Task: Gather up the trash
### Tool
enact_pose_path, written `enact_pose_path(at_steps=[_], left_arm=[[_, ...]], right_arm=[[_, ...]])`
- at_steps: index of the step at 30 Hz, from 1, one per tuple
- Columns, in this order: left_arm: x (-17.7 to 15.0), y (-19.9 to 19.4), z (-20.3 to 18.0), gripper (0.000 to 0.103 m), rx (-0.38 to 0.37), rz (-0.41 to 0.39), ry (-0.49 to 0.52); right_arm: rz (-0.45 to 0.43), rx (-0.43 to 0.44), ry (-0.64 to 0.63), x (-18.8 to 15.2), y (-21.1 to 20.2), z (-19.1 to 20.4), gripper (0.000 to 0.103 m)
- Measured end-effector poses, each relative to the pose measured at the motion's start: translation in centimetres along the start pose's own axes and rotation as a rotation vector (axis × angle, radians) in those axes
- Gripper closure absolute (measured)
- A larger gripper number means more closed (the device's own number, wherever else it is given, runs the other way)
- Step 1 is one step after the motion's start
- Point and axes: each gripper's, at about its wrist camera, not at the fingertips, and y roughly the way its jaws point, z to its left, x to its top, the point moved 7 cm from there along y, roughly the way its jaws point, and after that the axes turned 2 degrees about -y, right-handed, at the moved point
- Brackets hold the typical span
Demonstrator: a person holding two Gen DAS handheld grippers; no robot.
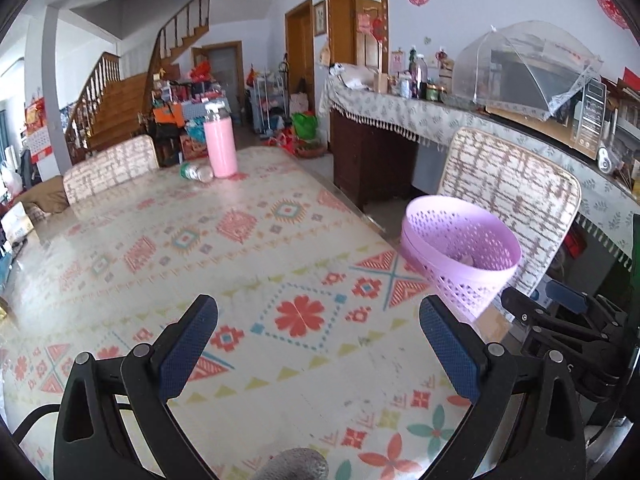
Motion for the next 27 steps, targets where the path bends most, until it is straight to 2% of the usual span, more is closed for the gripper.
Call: enact_pose_path(at_steps=[8,16,27], left_arm=[[-1.4,0.7,-0.3,0.002,0.018,0.055,-0.005],[-1.9,1.2,-0.4,0.002,0.053,0.076,0.004],[-2.3,2.0,-0.9,0.002,0.06,0.099,0.026]], right_arm=[[0.008,-0.015,-0.004,-1.0,-0.5,-0.1,0.021],[0.017,-0.02,0.003,-1.4,-0.5,-0.4,0.02],[0.026,-0.025,0.006,-1.5,-0.2,-0.6,0.02]])
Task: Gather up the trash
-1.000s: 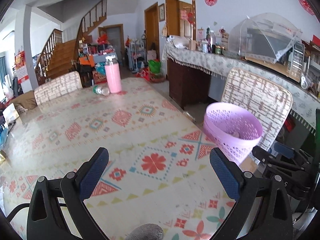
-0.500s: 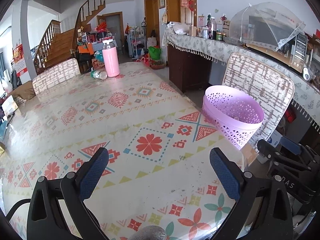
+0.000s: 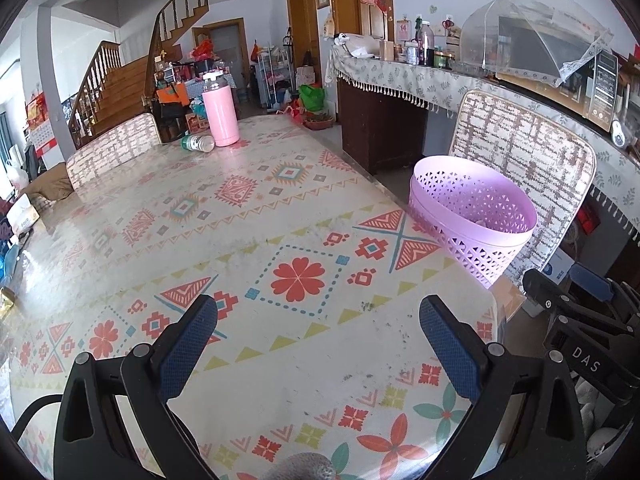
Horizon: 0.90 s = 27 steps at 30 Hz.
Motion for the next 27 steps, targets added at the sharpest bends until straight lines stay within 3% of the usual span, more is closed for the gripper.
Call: enact_pose_path(at_steps=[27], left_arm=[[-0.6,1.5,-0.4,0.002,-0.008,0.044,0.013]], right_arm=[[0.01,-0.011,0.007,0.0,0.5,-0.3,0.019]])
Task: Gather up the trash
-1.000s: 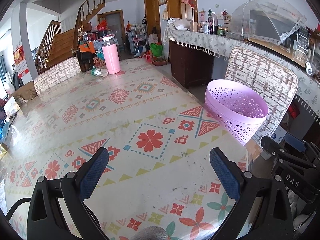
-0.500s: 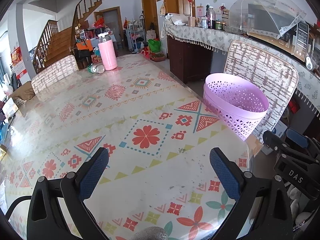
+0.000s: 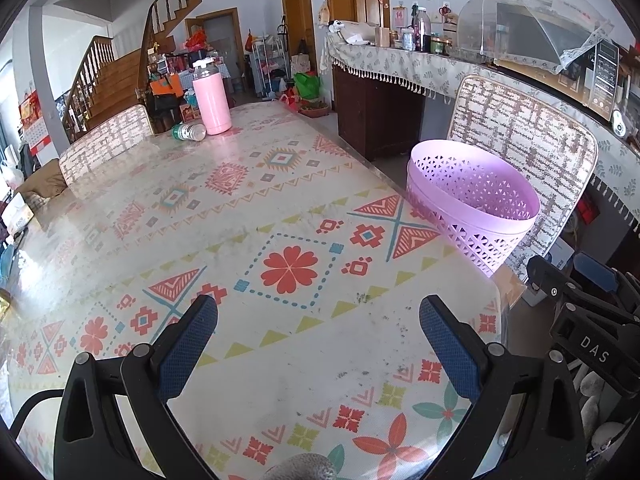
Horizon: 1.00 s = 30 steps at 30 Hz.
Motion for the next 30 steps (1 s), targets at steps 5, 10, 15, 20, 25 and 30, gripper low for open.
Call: enact_pose_path(at_steps=[5,10,15,20,25,30], left_arm=[[0.0,0.3,0.0,0.002,-0.001,0.009,0.001],[-0.1,0.6,-0.1,0.002,0.0,0.02,-0.001],[-0.2,0.9,0.0,0.002,0.002,0.029,-0.006],[-0.2,1.1,-0.1,0.002,0.002,0.033,-0.002],[-0.2,1.1,-0.2,0.002,0.002,0.035,-0.001],[-0.4,1.3,-0.3,0.002,0.0,0.039,0.0]], right_arm=[[0.005,0.0,0.0,0.0,0.3,0.0,0.019],[0.011,0.002,0.004,-0.1,0.5,0.0,0.019],[0.012,0.008,0.011,-0.1,0.5,-0.1,0.019],[0.013,0.009,0.014,-0.2,0.6,-0.1,0.019],[0.014,0.012,0.017,-0.2,0.7,-0.2,0.019],[0.013,0.012,0.015,-0.3,0.7,-0.2,0.018]])
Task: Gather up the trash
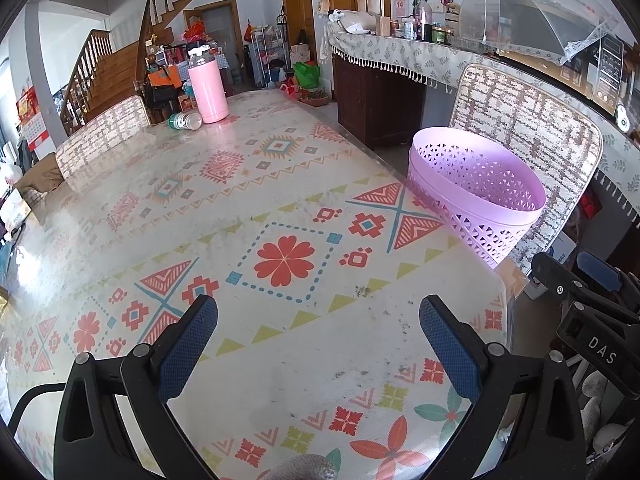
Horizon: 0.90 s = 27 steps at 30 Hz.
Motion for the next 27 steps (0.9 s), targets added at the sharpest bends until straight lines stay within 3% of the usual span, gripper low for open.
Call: enact_pose_path(at_steps=[27], left_arm=[[-0.2,0.62,-0.31,0.002,-0.006,0.023,0.013]], right_arm=[[0.0,0.014,0.008,0.03,0.27,-0.05,0.016]])
